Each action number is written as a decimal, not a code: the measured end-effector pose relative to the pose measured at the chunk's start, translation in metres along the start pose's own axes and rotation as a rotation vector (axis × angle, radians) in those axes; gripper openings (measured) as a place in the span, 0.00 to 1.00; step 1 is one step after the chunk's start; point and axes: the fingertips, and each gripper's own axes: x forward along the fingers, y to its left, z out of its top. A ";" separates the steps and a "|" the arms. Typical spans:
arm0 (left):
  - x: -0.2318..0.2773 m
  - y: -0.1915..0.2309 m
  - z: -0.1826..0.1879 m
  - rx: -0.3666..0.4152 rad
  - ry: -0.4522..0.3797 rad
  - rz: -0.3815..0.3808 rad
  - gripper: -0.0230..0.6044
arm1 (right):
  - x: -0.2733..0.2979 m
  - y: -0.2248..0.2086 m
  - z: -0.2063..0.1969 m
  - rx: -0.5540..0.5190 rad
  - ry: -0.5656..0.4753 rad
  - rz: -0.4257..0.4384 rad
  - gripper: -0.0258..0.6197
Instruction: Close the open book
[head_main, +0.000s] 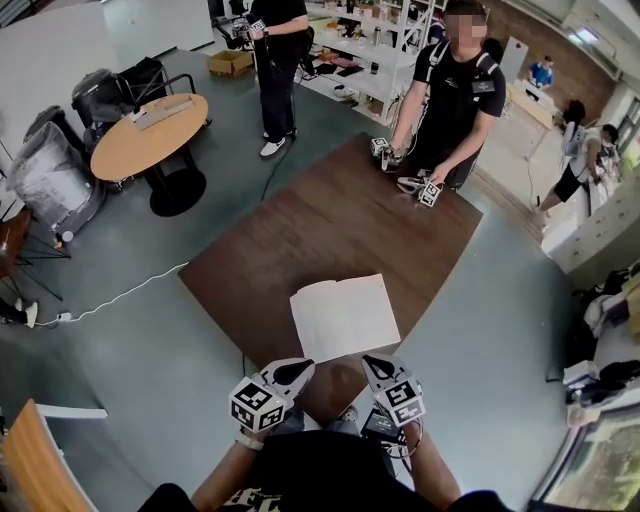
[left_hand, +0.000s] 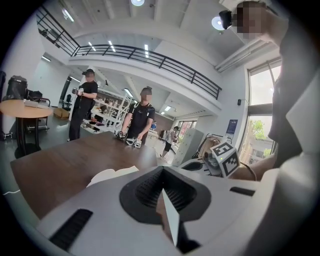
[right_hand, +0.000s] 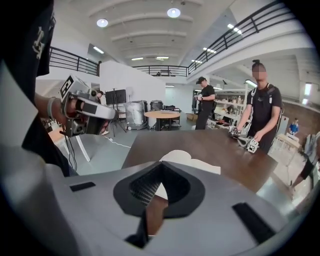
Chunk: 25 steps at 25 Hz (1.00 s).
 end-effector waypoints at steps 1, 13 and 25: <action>-0.005 0.005 0.000 -0.010 -0.007 0.002 0.04 | 0.007 0.004 -0.004 -0.011 0.020 0.007 0.02; -0.032 0.049 -0.016 -0.083 0.006 0.011 0.04 | 0.083 0.036 -0.064 -0.154 0.271 0.082 0.05; -0.059 0.082 -0.037 -0.113 0.070 0.011 0.04 | 0.134 0.027 -0.140 -0.392 0.507 -0.062 0.24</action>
